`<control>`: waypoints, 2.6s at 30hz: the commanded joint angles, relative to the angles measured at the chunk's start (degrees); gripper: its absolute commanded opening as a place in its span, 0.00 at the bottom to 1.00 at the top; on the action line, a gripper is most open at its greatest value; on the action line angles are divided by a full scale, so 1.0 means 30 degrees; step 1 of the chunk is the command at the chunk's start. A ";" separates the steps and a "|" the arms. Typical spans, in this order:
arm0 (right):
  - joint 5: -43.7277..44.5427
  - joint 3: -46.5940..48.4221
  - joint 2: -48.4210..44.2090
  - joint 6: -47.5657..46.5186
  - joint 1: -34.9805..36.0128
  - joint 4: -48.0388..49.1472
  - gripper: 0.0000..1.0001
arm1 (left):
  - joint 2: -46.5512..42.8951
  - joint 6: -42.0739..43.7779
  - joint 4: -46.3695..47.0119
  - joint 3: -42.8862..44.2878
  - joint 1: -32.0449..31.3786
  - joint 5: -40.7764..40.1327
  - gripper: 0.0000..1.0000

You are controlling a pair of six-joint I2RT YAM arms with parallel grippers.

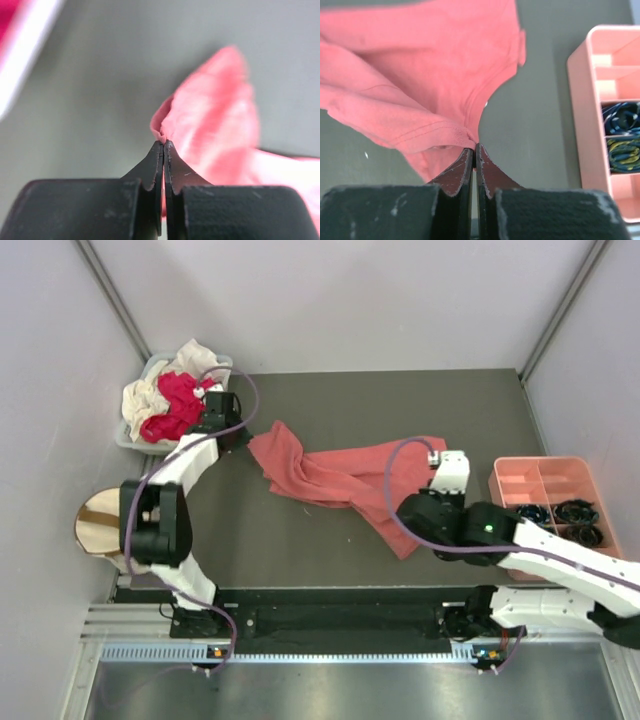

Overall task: Fold and stack the t-shirts
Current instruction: Flatten out the tshirt

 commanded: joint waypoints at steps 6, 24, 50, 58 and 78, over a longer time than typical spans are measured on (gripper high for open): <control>0.3444 0.4191 -0.2296 -0.4064 -0.0927 -0.0131 0.00 | -0.8311 0.0600 -0.2293 0.0653 0.0052 0.1079 0.00; 0.5124 1.0549 -0.2708 -2.6239 -0.0956 1.9083 0.00 | -1.2272 0.3239 -0.8153 0.8560 0.0052 0.0141 0.00; 0.1457 2.1624 0.0513 -2.5389 -0.0956 1.1846 0.00 | -1.3679 0.4382 -1.1321 1.5220 -0.0006 0.1135 0.00; 0.1253 2.4264 0.2479 -2.8533 -0.0868 1.4344 0.00 | -1.2857 0.4294 -0.9562 1.2963 -0.0006 0.1516 0.00; -0.0619 2.2674 0.1629 -2.3821 -0.0722 0.9512 0.00 | -1.3850 0.4382 -0.8682 1.1904 -0.0006 0.1400 0.00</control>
